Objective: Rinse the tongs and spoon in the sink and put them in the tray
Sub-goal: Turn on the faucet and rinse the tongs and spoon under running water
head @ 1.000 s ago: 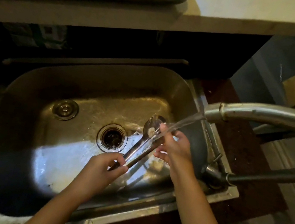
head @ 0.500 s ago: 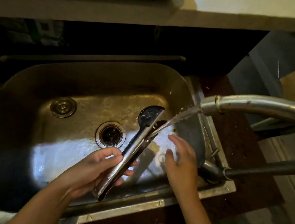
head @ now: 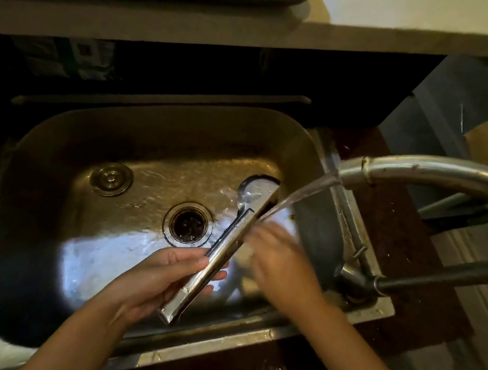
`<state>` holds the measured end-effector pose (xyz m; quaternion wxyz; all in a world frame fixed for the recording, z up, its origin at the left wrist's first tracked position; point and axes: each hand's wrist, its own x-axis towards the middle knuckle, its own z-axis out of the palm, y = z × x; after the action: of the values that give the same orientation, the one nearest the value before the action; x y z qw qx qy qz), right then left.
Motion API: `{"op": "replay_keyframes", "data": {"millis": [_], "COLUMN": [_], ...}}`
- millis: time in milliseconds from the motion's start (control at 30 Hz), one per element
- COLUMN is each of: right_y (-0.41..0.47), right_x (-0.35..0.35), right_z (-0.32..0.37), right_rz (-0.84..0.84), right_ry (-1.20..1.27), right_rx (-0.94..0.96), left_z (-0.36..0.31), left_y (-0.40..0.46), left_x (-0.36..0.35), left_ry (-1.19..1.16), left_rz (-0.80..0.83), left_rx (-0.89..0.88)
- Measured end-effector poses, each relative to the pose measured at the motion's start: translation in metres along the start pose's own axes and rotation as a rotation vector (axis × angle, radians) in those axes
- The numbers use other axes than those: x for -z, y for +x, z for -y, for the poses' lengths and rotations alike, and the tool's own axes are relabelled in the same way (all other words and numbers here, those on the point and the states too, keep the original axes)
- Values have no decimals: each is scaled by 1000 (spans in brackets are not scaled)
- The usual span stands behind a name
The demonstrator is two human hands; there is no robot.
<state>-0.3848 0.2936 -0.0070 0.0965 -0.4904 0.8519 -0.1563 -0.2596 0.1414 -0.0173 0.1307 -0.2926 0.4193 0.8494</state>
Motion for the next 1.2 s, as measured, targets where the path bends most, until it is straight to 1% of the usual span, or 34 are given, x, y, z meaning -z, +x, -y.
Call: {"op": "replay_keyframes", "data": {"millis": [67,100,133,200,233,267,300,367,400,467,500,567,600,667,733,767,800,900,967,1033,1067,1133,1200], "right_y": [-16,-13,-6,10,10,7,-1,-29,-38,-35,-29,-20,-21,-37,-54,-58,-58,-51,-44,-41,-40,-33,-20], "right_x": [-5,-5,-3,2,1,-3,-9,-23,-24,-19,-15,-12,-15,-30,-38,-38,-36,-29,-26,-26,-25,-19,-15], "right_z": [15,10,3,-11,-14,-11,-3,21,26,18,11,7,12,27,35,34,30,25,27,30,30,27,16], "right_rz": [135,141,129,79,39,31,65,148,145,72,35,-3,3,17,16,-27,-113,-447,-539,-540,-524,-480,-381], "right_ry": [47,8,-25,-68,-80,-46,-7,73,103,52,-1,-1,14,43,183,254,292,338,349,355,403,621,944], "right_rx": [159,195,149,-83,-145,-140,-63,174,233,239,183,42,11,53,33,-13,-65,-217,-270,-278,-310,-485,-722], "left_z": [0,1,2,2,2,1,1,0,1,5,6,7,6,1,-2,-2,-1,3,3,-1,-3,-4,-2], "left_y": [3,4,5,6,8,11,15,20,22,26,28,33,37,43,46,45,46,48,49,49,48,44,39], "left_x": [-1,-1,-1,-2,-3,-4,-5,-6,-7,-8,-10,-15,-17,-21,-22,-23,-24,-31,-36,-36,-36,-36,-38], "left_ry": [-16,-21,-26,-36,-38,-41,-49,-81,-101,-144,-161,-181,-188,-200,-204,-196,-185,-219,-314,-363,-331,-180,-29], "left_rz": [-7,-6,-3,2,-2,-9,-13,-5,1,4,1,-16,-28,-62,-73,-71,-72,-110,-134,-137,-131,-116,-93], "left_rx": [4,11,13,2,-5,-11,-13,-9,-5,-13,-23,-45,-53,-53,-44,-43,-46,-56,-63,-64,-59,-46,-31]}}
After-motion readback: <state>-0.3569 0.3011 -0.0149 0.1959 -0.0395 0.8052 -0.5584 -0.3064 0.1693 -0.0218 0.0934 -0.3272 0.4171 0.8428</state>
